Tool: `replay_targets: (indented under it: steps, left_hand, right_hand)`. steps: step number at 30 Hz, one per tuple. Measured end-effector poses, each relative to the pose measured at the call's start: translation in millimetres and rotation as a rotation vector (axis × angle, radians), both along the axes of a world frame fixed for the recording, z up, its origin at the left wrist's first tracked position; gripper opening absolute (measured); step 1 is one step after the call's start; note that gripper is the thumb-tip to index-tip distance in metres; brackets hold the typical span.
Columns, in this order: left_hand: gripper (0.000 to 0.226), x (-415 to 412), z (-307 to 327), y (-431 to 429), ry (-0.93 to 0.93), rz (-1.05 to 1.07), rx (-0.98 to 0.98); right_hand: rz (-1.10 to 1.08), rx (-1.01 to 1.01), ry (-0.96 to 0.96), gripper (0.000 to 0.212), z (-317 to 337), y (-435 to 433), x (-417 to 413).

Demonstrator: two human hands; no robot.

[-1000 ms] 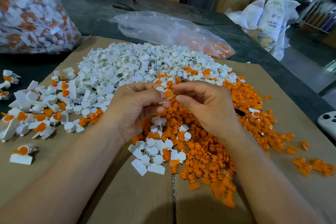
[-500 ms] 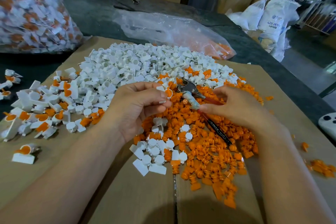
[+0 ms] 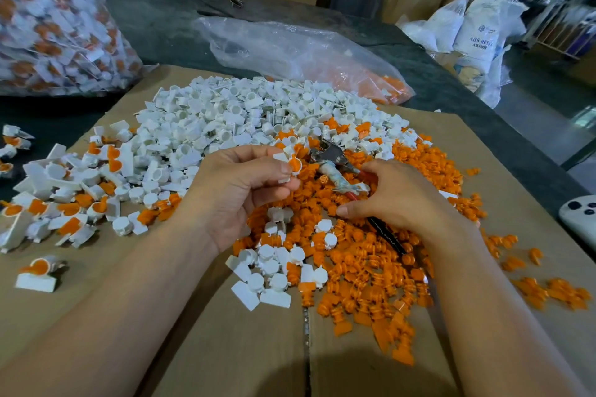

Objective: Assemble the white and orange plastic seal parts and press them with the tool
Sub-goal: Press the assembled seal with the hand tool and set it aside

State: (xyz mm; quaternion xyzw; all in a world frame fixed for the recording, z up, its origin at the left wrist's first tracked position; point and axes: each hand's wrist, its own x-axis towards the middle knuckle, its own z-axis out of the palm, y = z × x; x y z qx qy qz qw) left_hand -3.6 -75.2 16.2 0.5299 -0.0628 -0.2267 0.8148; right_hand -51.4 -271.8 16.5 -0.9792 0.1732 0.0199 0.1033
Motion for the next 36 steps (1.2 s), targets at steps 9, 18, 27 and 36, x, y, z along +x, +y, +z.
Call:
replay_targets:
  steps: [9,18,27,36]
  left_hand:
    - [0.023,0.9,-0.9,1.1,-0.007,0.006,-0.016]
    - [0.021,2.8,-2.7,1.4,-0.044,0.041,-0.079]
    - [0.012,3.7,-4.8,-2.0,-0.18,0.163,-0.167]
    - [0.009,3.5,-8.1,-3.0,-0.272,0.223,-0.212]
  right_hand:
    - [-0.027,0.009,-0.135,0.066,10.3,5.8,-3.4]
    - [-0.06,0.149,-0.343,0.028,22.4,9.1,-12.5]
    - [0.035,0.012,-0.559,0.025,22.9,12.1,-12.2]
    - [0.221,0.005,-0.571,0.015,19.7,29.1,-14.5]
